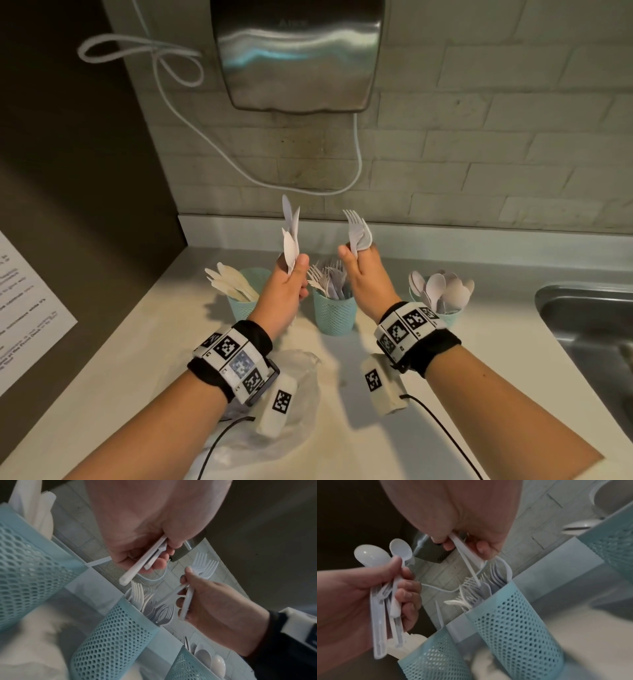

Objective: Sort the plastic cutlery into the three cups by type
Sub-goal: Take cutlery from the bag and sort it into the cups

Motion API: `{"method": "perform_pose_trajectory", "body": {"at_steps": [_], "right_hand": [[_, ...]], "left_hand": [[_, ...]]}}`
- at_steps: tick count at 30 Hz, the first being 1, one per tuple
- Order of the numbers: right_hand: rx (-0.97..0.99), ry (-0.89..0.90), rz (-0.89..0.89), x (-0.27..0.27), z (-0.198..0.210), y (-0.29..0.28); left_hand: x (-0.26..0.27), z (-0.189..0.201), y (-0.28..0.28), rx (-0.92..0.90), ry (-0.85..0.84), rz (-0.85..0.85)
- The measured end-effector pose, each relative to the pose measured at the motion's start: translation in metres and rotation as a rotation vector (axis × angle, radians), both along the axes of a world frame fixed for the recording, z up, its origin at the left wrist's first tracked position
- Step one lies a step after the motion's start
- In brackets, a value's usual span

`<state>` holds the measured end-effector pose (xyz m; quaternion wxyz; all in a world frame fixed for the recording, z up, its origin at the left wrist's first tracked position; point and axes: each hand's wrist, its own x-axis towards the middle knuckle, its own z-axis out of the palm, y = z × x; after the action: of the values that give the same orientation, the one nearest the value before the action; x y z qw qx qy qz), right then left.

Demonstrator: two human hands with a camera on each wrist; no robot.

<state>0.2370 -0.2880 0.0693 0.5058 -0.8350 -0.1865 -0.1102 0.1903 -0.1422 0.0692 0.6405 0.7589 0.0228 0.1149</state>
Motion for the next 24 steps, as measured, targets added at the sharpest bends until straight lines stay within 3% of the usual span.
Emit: {"method": "perform_pose_trajectory", "body": {"at_steps": [5,12,18,21,24], "right_hand": [[-0.068,-0.005,-0.049,0.010,-0.010,0.006],[-0.378,0.034,-0.142,0.010,-0.013,0.001],[-0.231,0.015,-0.195,0.007,-0.009,0.004],[-0.316,-0.158,-0.180,0.006,-0.007,0.002],[-0.425,-0.144,-0.093,0.006,-0.012,-0.002]], "left_hand": [[0.000,-0.001,0.002,0.000,0.004,-0.001],[-0.002,-0.001,0.005,-0.004,-0.018,0.006],[-0.002,0.000,0.006,-0.010,-0.007,-0.006],[-0.003,0.000,0.008,-0.005,-0.017,-0.018],[-0.004,0.003,0.007,0.016,-0.036,-0.031]]}}
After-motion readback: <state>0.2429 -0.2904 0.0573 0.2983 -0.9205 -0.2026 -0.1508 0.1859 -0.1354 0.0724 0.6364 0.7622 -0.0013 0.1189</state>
